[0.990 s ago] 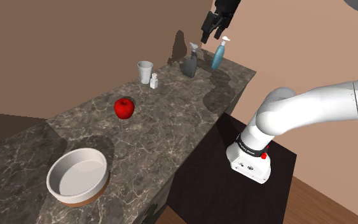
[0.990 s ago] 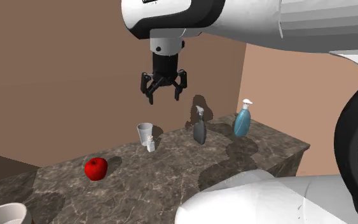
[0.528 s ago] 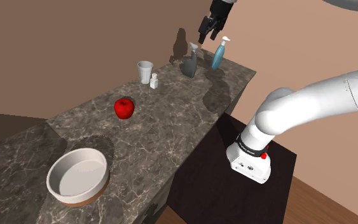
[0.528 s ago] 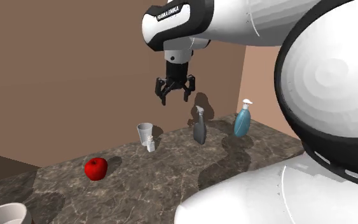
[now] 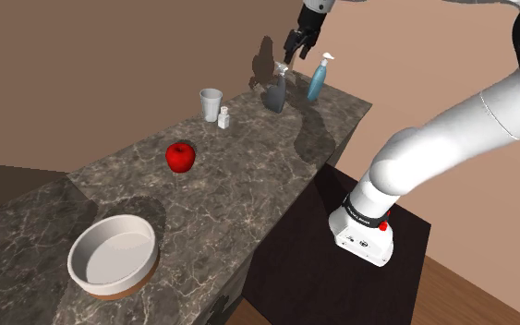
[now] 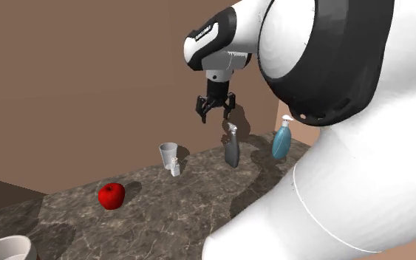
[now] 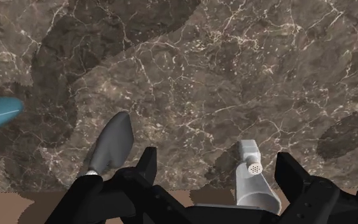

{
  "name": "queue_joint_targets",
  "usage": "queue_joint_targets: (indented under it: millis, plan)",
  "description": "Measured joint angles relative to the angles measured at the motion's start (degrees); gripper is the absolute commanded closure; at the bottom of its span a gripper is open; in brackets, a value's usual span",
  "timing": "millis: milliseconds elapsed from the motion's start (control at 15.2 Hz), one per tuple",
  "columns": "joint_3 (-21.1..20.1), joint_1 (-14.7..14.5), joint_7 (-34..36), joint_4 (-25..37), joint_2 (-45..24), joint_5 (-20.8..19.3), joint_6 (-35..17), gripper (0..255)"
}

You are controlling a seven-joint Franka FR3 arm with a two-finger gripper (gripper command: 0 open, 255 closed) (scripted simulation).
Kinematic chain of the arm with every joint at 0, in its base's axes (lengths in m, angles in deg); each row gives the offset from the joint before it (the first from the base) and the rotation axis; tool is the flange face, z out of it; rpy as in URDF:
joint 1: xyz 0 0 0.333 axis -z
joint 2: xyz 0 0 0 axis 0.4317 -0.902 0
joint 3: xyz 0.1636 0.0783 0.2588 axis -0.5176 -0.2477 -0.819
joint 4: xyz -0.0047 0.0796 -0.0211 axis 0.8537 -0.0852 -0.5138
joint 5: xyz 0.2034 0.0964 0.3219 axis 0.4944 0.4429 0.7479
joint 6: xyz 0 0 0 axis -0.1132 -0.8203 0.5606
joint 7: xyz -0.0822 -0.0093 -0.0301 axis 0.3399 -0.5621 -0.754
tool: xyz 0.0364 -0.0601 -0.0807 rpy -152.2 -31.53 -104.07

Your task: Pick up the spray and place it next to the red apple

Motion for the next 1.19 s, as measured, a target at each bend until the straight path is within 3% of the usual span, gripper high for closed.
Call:
queue_joint_targets:
  millis: [462,924,1188]
  plan:
    - [6.0,0.7,-8.0,7.7,-13.2,2.8,-4.9,0]
    - [10.2,2.8,-16.9,19.4,-28.6,9.4,-7.0,0]
    - [11.1,5.6,-21.8,27.9,-37.9,14.0,-6.4,0]
